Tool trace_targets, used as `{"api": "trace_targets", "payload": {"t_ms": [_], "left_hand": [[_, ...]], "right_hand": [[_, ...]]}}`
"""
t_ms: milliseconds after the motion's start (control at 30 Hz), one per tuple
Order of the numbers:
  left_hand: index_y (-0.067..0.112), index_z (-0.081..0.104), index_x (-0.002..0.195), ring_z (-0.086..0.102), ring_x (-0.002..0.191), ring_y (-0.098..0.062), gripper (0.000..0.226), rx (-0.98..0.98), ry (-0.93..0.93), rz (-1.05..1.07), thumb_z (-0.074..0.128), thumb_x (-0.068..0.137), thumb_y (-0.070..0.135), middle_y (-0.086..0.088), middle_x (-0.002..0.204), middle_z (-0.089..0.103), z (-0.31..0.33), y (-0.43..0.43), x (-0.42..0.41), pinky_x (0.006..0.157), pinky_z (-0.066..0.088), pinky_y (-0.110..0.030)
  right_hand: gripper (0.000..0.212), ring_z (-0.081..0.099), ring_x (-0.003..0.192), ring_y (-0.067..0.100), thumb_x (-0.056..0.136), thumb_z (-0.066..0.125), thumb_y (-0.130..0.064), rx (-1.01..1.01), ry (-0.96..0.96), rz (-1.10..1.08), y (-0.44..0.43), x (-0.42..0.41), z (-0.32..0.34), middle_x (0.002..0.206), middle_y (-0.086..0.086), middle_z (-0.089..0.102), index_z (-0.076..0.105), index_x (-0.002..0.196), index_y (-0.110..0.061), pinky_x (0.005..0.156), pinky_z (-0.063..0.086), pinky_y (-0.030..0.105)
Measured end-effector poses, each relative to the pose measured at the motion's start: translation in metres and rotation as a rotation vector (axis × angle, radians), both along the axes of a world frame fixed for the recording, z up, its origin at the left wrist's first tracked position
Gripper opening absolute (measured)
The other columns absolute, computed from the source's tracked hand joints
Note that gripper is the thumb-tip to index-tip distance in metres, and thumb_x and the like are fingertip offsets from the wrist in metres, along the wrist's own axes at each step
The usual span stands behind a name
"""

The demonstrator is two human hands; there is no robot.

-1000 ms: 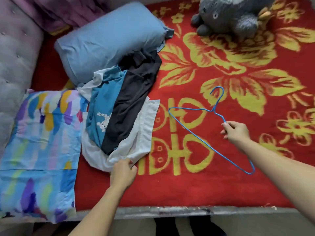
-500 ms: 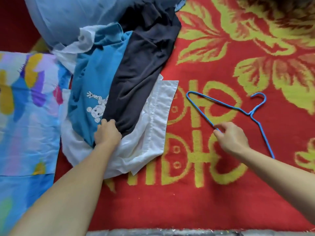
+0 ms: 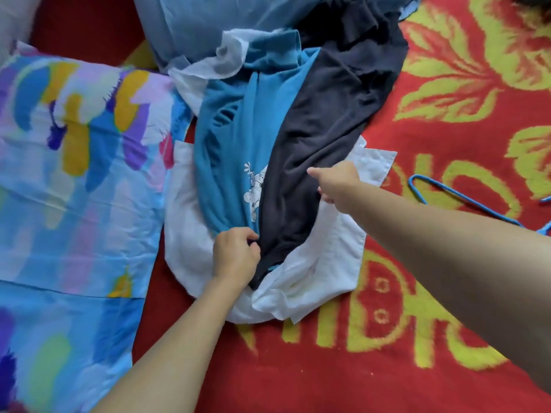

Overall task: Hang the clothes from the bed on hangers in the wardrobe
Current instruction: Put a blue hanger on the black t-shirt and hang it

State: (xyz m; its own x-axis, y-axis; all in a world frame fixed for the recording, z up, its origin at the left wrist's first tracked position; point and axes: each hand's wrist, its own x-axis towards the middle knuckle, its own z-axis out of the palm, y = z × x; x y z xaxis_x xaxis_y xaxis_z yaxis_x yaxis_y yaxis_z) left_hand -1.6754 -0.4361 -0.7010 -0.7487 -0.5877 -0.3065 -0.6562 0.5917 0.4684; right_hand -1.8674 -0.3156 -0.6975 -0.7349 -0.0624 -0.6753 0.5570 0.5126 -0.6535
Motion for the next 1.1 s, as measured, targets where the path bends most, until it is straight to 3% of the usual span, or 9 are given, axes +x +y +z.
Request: {"api": "trace_targets", "payload": {"t_ms": [167,333,500,600,733,867,967,1033,1100], "left_hand": [[0.014,0.076,0.079,0.059,0.057,-0.003,0.014,0.574,-0.081,-0.177,0.068,0.071,0.005,0.004,0.065,0.070,0.043,0.028,0.011,0.063,0.052,-0.027],[0.017,0.077,0.085,0.055,0.058,-0.001,0.017,0.832,-0.364,-0.491,0.069,0.072,0.010,0.015,0.056,0.062,0.079,0.068,0.007,0.059,0.044,-0.018],[0.024,0.073,0.074,0.057,0.062,-0.004,0.016,0.661,-0.437,-0.448,0.063,0.074,0.011,0.013,0.063,0.062,0.062,0.065,0.013,0.064,0.049,-0.019],[0.031,0.068,0.072,0.060,0.065,-0.002,0.005,0.442,-0.311,-0.369,0.064,0.071,0.028,0.014,0.065,0.065,0.051,0.051,0.007,0.072,0.053,-0.028],[0.019,0.069,0.105,0.061,0.088,-0.021,0.025,0.153,0.004,-0.191,0.069,0.080,0.021,-0.001,0.095,0.063,0.058,0.041,-0.040,0.084,0.050,-0.039],[0.016,0.058,0.125,0.051,0.109,-0.029,0.049,0.003,0.198,-0.302,0.071,0.080,0.029,-0.008,0.114,0.053,0.068,0.062,-0.103,0.095,0.044,-0.043],[0.026,0.043,0.139,0.044,0.120,-0.026,0.070,0.018,0.148,-0.430,0.071,0.077,0.045,-0.004,0.129,0.048,0.067,0.098,-0.132,0.099,0.039,-0.042],[0.034,0.032,0.145,0.040,0.126,-0.023,0.081,0.046,-0.028,-0.566,0.069,0.075,0.054,0.000,0.134,0.046,0.056,0.122,-0.136,0.101,0.035,-0.043],[0.037,0.041,0.138,0.046,0.123,-0.023,0.065,-0.014,-0.242,-0.718,0.064,0.079,0.052,0.002,0.130,0.054,0.041,0.142,-0.128,0.099,0.033,-0.041]], "right_hand": [[0.015,0.049,0.058,0.019,0.082,0.062,-0.012,0.059,-0.009,-0.047,0.026,0.007,0.005,0.073,0.008,0.062,0.068,0.069,-0.015,0.048,0.034,0.022],[0.038,0.056,0.069,0.020,0.080,0.075,-0.033,0.099,-0.117,-0.076,0.058,0.008,0.014,0.091,0.008,0.064,0.067,0.106,-0.006,0.054,0.045,0.026],[0.021,0.050,0.078,0.019,0.085,0.059,-0.008,0.167,0.117,0.000,0.089,0.038,0.022,0.087,0.019,0.063,0.064,0.101,0.005,0.067,0.043,0.035],[0.022,0.059,0.090,0.023,0.083,0.058,-0.010,0.278,0.213,0.099,0.142,0.077,0.031,0.092,0.004,0.066,0.066,0.103,-0.010,0.074,0.041,0.031],[0.027,0.062,0.096,0.024,0.086,0.059,-0.021,0.486,0.079,0.294,0.225,0.145,0.042,0.106,0.003,0.070,0.061,0.113,-0.023,0.076,0.042,0.031],[0.040,0.063,0.099,0.015,0.072,0.047,-0.051,0.597,-0.195,0.510,0.286,0.216,0.034,0.103,-0.003,0.066,0.048,0.108,-0.034,0.077,0.048,0.027],[0.027,0.061,0.101,0.007,0.076,0.042,-0.058,0.524,-0.397,0.567,0.305,0.237,0.032,0.097,-0.007,0.060,0.045,0.098,-0.041,0.074,0.046,0.016],[0.020,0.060,0.096,0.004,0.074,0.053,-0.051,0.556,-0.347,0.552,0.310,0.220,0.037,0.098,-0.013,0.060,0.050,0.092,-0.044,0.080,0.047,0.020],[0.045,0.063,0.096,0.011,0.073,0.070,-0.045,0.555,-0.150,0.349,0.317,0.195,0.031,0.099,-0.013,0.062,0.051,0.113,-0.045,0.081,0.047,0.029]]}}
